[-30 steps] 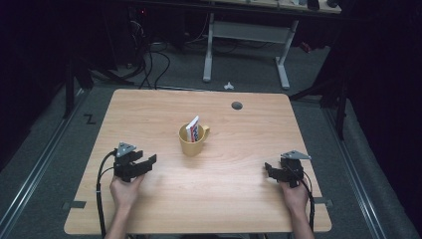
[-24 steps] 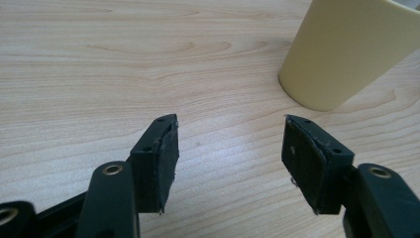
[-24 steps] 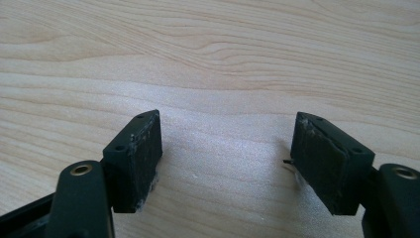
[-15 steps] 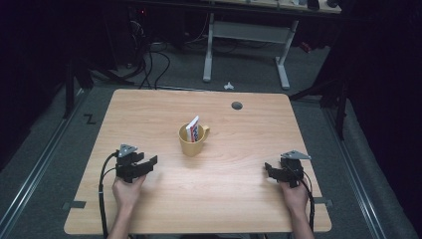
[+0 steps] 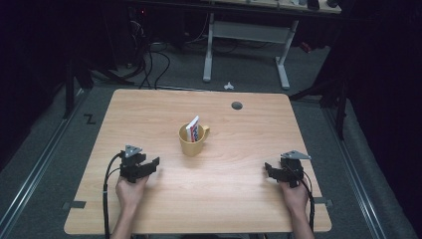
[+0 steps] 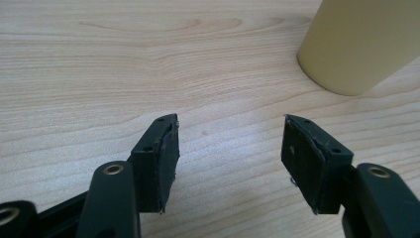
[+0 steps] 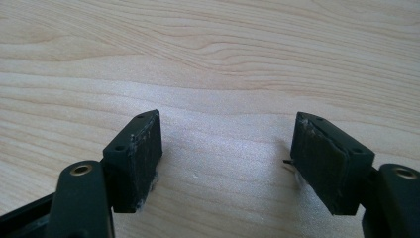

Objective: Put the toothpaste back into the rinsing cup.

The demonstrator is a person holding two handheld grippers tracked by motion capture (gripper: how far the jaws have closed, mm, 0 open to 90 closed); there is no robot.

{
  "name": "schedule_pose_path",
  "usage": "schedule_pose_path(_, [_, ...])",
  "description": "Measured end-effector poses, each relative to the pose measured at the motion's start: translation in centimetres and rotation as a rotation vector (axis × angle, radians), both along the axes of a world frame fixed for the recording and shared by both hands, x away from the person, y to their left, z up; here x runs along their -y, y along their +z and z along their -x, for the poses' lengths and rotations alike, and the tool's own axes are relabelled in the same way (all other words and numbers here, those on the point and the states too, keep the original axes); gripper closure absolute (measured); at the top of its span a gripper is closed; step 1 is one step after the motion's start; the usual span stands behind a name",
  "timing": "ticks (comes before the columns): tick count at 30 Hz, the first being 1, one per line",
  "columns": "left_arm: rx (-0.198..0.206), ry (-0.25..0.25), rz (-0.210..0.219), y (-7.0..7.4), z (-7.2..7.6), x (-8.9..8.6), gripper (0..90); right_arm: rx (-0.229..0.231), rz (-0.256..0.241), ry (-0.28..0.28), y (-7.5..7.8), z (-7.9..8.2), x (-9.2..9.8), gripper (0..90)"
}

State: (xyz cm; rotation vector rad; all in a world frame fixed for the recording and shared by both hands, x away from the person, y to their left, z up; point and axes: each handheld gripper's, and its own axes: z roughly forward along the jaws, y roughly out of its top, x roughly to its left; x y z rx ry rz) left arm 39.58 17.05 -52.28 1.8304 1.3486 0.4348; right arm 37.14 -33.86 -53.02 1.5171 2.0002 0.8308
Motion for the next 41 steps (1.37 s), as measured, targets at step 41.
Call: schedule_pose_path(41, [0.016, -0.010, -0.172, -1.3, -0.2, 2.1, 31.0, 0.000, -0.001, -0.002, 0.0, 0.0, 0.0, 28.2])
